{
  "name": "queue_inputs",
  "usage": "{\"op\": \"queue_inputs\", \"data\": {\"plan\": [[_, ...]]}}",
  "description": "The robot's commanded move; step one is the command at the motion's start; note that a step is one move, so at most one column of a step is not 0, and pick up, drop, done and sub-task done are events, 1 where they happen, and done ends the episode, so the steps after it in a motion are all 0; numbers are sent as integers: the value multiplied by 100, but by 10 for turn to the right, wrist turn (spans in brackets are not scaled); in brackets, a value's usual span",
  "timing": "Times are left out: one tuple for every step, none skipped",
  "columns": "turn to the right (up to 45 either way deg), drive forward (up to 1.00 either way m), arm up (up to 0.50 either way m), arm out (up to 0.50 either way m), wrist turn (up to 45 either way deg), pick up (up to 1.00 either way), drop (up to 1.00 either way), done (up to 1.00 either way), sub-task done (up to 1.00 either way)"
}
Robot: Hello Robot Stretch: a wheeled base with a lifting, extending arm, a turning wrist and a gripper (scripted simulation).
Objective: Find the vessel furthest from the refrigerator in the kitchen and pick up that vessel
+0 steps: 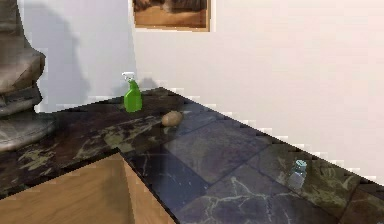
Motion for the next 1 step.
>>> {"op": "queue_inputs", "data": {"plan": [[0,0,0,0,0,0,0,100,0]]}}
